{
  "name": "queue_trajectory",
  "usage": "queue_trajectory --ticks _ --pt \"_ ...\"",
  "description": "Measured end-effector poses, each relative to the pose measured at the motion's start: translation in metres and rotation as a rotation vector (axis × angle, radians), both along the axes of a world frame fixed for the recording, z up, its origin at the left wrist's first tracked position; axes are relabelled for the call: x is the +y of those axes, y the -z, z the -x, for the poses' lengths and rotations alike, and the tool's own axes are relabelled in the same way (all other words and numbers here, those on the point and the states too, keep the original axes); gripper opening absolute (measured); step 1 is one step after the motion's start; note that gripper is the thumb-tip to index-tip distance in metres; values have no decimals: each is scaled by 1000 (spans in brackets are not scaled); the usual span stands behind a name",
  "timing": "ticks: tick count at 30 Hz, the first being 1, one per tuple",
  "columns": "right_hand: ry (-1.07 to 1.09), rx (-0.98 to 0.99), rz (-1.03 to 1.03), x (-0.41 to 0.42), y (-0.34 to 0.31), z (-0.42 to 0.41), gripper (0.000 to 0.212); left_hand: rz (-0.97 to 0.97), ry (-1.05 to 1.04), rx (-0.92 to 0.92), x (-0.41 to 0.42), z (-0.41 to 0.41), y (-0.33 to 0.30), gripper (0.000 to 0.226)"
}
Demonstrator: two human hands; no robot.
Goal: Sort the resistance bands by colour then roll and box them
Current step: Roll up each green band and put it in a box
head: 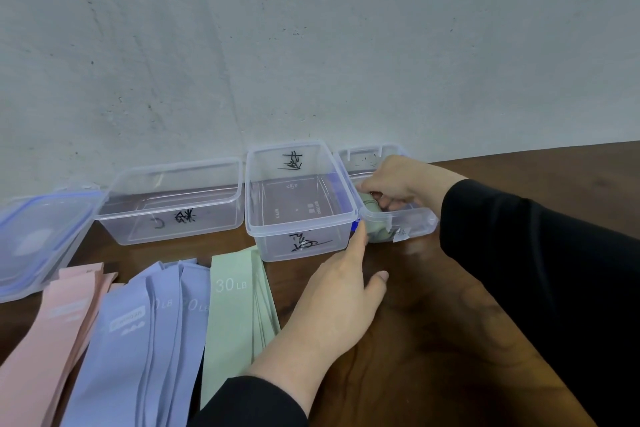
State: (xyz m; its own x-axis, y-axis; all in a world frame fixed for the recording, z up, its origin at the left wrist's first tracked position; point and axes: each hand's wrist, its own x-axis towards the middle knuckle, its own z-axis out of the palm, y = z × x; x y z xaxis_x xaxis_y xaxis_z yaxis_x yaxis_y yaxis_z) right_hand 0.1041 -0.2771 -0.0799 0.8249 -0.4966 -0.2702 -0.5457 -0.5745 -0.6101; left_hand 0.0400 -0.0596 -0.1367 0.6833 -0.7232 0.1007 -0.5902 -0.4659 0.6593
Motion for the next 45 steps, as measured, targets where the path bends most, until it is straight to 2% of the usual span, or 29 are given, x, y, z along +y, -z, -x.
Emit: queue_trajectory --ticks 3,8,12,15,17,20,23,26,29,32,36,40,45 --pt "-18 11 33 2 -3 0 36 13 -15 -48 3 0 -3 67" --pt "-66 2 343 10 -13 7 41 48 -54 -124 6 2 -9 38" --pt "30 -267 351 20 -27 25 31 160 -111 -134 9 3 -13 31" --pt "20 -563 334 45 -40 52 24 317 -172 -154 10 7 -16 39" --pt "20 -725 242 71 -48 77 23 451 -200 -194 15 12 -24 44" --pt "31 -834 48 113 -44 115 22 540 -236 -177 24 17 -50 44" --pt "-75 -790 -82 150 -20 137 24 520 -304 -80 45 16 -82 44" --pt "-144 -695 -104 181 12 148 23 451 -412 -55 87 9 -90 35" --pt "-204 -586 -101 199 38 148 8 131 -436 -87 138 7 -73 19" --pt "-321 -481 -7 209 50 149 28 -142 -433 -137 171 9 -42 28" --pt "-401 -425 113 218 56 152 48 -338 -346 -294 177 9 -25 43" --pt "-381 -427 158 223 63 152 48 -359 -284 -337 173 13 -19 38" --pt "-369 -415 115 225 58 155 44 -176 -317 -248 176 9 -18 38"
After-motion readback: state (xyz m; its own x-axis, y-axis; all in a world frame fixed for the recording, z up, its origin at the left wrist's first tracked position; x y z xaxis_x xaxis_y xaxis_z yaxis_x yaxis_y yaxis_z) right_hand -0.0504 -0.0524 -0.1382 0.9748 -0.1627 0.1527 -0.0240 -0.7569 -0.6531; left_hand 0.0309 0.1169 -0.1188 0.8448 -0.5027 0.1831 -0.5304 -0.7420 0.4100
